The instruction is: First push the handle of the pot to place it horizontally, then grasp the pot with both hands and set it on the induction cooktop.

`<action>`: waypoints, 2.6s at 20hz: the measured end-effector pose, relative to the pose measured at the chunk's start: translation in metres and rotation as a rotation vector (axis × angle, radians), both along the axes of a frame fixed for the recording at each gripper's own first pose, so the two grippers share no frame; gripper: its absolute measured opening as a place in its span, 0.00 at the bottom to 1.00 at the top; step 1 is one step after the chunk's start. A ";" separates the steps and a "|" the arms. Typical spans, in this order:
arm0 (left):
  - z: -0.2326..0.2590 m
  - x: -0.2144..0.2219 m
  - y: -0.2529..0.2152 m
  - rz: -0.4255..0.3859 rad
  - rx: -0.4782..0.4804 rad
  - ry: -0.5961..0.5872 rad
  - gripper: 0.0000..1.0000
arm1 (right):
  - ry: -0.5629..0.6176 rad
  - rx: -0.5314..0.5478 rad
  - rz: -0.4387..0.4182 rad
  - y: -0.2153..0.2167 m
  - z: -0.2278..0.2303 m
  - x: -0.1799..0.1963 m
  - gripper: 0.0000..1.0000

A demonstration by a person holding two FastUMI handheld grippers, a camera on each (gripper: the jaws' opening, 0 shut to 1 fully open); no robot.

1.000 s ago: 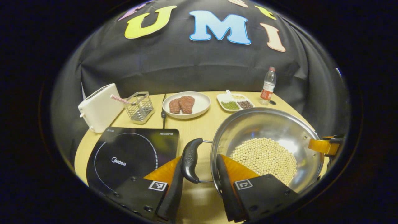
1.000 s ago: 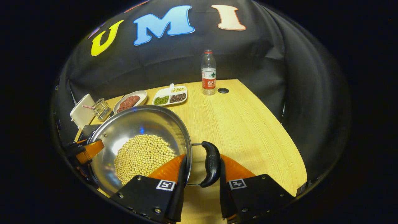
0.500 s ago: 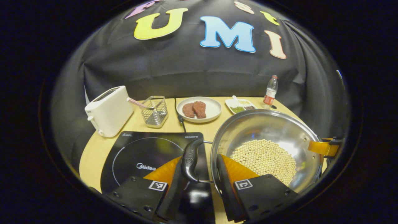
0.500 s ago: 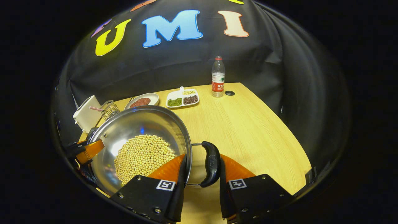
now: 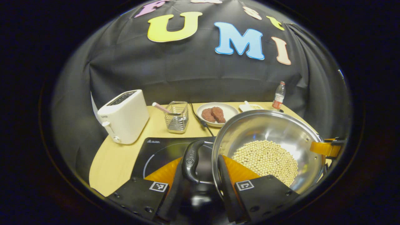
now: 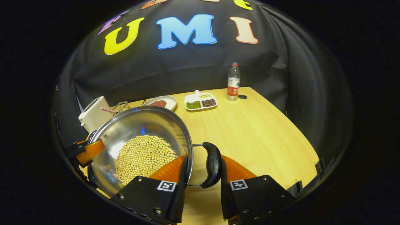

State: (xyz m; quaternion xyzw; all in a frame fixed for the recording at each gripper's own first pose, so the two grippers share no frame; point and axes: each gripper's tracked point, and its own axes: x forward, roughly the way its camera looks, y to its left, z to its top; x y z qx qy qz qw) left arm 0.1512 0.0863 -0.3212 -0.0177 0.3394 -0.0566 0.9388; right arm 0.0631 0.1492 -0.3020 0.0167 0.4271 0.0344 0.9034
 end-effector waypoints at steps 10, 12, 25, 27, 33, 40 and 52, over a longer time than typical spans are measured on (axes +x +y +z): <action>-0.015 -0.005 0.106 0.078 0.019 0.020 0.64 | 0.017 0.017 0.083 0.096 -0.008 0.006 0.48; -0.017 -0.003 0.123 0.093 0.025 0.024 0.64 | 0.021 0.021 0.099 0.112 -0.011 0.008 0.48; -0.037 -0.012 0.176 0.157 0.029 0.045 0.60 | 0.053 0.051 0.160 0.158 -0.027 0.007 0.49; -0.035 -0.010 0.181 0.179 0.061 0.017 0.68 | 0.049 0.069 0.190 0.158 -0.022 0.007 0.52; 0.067 -0.004 0.172 0.265 0.145 -0.207 0.99 | -0.221 0.019 0.260 0.115 0.050 0.022 0.97; 0.203 -0.053 0.055 0.215 0.100 -0.432 0.98 | -0.443 0.013 0.238 0.016 0.147 0.005 0.97; 0.301 -0.166 -0.119 0.055 0.023 -0.594 0.99 | -0.639 0.037 0.105 -0.130 0.247 -0.060 0.97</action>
